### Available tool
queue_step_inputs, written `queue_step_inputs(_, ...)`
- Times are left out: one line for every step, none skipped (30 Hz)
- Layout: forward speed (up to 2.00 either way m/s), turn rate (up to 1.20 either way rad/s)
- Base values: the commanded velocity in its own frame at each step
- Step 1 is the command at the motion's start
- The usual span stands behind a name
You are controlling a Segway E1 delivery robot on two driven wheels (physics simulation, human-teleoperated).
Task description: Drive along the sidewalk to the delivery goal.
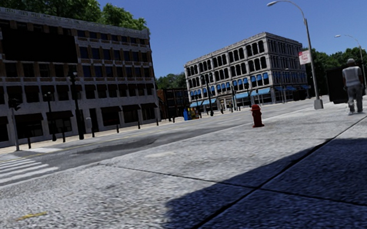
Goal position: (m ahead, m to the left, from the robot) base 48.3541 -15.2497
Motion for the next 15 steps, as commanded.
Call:
queue_step_inputs(1.47,0.95)
queue_step_inputs(1.47,1.20)
queue_step_inputs(1.47,1.20)
queue_step_inputs(1.47,1.20)
queue_step_inputs(1.46,1.20)
queue_step_inputs(1.46,1.20)
queue_step_inputs(1.46,1.20)
queue_step_inputs(1.46,1.20)
queue_step_inputs(1.46,1.20)
queue_step_inputs(1.46,1.20)
queue_step_inputs(1.46,1.20)
queue_step_inputs(1.46,1.20)
queue_step_inputs(1.46,1.20)
queue_step_inputs(1.46,1.10)
queue_step_inputs(1.46,0.97)
